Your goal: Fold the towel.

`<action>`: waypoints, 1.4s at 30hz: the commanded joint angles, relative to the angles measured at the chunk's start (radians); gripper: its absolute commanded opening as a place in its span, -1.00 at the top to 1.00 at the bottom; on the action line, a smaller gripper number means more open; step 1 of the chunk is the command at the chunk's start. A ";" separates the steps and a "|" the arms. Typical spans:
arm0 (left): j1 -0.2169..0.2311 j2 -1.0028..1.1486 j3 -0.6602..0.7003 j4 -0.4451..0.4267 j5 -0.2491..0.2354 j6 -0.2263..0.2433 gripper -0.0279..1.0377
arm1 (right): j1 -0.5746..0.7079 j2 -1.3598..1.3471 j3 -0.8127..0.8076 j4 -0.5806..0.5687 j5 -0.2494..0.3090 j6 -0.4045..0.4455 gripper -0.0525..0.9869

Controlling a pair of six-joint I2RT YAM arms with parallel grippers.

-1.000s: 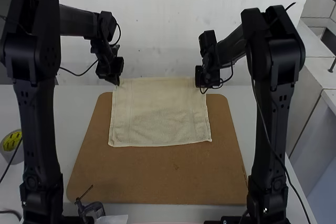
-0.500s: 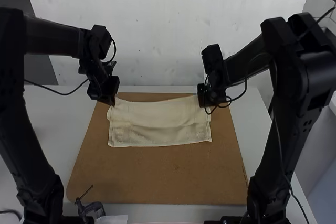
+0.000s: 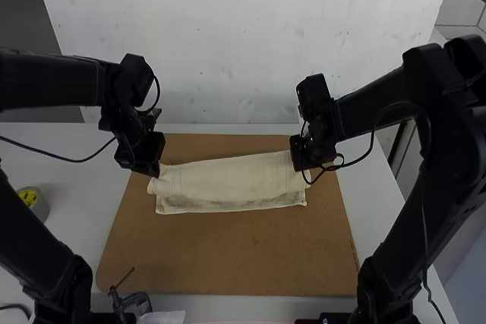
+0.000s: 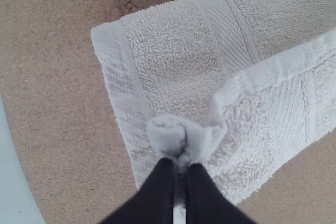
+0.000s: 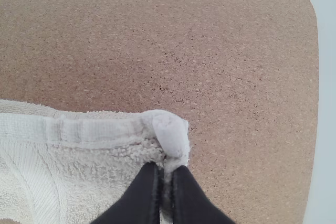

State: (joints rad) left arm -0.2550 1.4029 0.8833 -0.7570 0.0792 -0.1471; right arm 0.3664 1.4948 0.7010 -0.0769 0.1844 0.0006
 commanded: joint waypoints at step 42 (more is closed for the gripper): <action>0.118 0.268 0.117 0.219 -0.068 0.004 -0.95 | -0.047 0.127 0.040 0.032 -0.079 0.064 -0.71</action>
State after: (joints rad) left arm -0.1665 1.7866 0.9714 -0.5434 0.0074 -0.1452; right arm 0.3492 1.6360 0.7052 -0.0280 0.1524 0.0204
